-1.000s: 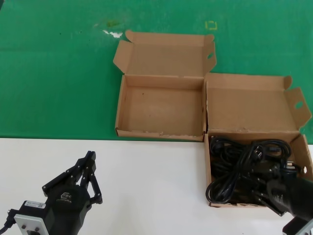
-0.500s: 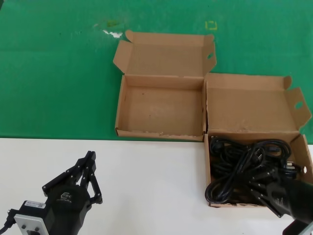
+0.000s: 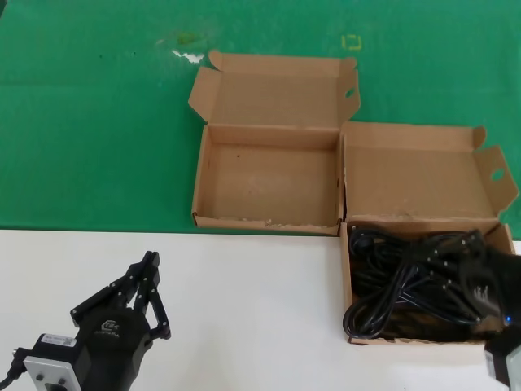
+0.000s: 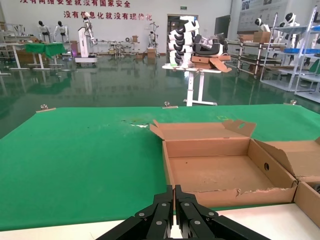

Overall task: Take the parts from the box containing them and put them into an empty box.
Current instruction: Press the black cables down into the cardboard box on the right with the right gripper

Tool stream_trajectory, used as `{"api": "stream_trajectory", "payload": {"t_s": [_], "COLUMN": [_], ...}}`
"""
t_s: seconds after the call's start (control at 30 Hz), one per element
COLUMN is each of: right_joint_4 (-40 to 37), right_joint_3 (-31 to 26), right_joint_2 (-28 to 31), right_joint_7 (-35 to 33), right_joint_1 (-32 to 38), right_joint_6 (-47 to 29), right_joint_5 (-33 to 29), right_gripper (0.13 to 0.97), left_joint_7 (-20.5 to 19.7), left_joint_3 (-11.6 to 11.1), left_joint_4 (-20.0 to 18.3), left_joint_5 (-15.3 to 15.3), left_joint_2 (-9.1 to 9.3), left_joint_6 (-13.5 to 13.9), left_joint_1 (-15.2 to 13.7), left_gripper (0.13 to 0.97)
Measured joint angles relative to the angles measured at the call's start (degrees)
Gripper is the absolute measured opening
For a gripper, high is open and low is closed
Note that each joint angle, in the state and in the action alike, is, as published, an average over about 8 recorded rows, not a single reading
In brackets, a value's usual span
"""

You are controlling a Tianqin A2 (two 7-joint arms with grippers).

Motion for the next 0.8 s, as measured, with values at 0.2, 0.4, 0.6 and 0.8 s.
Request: {"api": "stream_trajectory", "payload": {"t_s": [0.2, 0.4, 0.6, 0.8], "right_joint_4": [1.6, 1.4, 0.6, -0.3], "right_joint_3": [-0.1, -1.2, -2.2, -3.0], "right_joint_2": [0.7, 1.1, 0.9, 0.1], "right_joint_7": [3.6, 3.8, 3.9, 4.2], "right_joint_1": [0.3, -0.7, -1.4, -1.6], "right_joint_6": [-2.4, -3.5, -4.1, -4.3], "right_joint_5": [-2.4, -2.8, -3.9, -5.3], "right_gripper": [0.158, 0.158, 0.158, 0.219], "left_joint_7": [0.0, 0.0, 0.0, 0.0], "left_joint_3": [0.0, 0.0, 0.0, 0.0], "left_joint_4": [0.0, 0.0, 0.0, 0.0], "left_joint_5": [0.0, 0.0, 0.0, 0.0], "left_joint_2": [0.00, 0.00, 0.00, 0.00], "left_joint_6": [0.0, 0.0, 0.0, 0.0], "left_joint_1": [0.0, 0.0, 0.0, 0.0], "left_gripper": [0.161, 0.161, 0.161, 0.161]}}
